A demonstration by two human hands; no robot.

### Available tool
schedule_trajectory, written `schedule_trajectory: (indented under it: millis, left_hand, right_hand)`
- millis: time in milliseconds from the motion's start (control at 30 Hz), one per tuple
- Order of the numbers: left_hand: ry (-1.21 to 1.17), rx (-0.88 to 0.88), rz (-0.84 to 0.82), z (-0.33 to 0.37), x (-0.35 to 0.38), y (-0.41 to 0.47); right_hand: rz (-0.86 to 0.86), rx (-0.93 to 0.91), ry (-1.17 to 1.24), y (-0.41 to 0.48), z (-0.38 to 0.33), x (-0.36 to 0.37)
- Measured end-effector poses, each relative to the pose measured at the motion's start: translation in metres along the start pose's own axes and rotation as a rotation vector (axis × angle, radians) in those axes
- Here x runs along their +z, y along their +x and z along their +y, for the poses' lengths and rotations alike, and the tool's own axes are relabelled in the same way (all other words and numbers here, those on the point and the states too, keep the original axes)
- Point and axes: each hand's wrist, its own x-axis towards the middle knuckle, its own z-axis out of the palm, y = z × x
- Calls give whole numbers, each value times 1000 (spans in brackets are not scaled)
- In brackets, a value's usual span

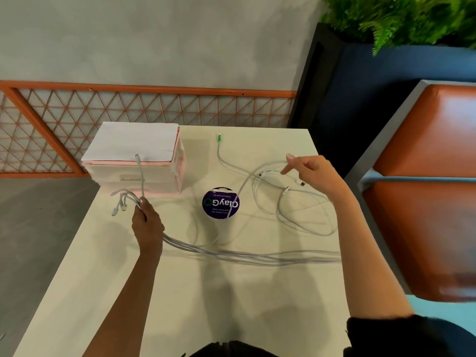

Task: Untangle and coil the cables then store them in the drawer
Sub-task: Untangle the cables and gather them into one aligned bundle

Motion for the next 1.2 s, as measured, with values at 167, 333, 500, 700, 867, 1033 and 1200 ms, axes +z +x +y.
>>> schedule_trajectory:
  millis: [167, 333, 500, 700, 867, 1033, 1200]
  left_hand:
    - [8, 4, 5, -2, 2, 1]
    - [12, 10, -5, 1, 5, 1]
    - [1, -1, -5, 4, 10, -1]
    - [-37, -38, -7, 7, 12, -1]
    - [-119, -70, -17, 8, 11, 0]
    - [-171, -56, -37, 14, 14, -3]
    - [-260, -66, -51, 25, 17, -7]
  right_hand:
    - [-9, 204, -296, -15, 36, 21]
    - [82, 342, -410, -24, 53, 17]
    - [66, 479, -455, -40, 83, -2]
    - [-1, 641, -420, -68, 131, 6]
    - [-13, 653, -440, -72, 141, 35]
    - [-78, 408, -313, -50, 100, 91]
    - [-412, 86, 75, -41, 34, 159]
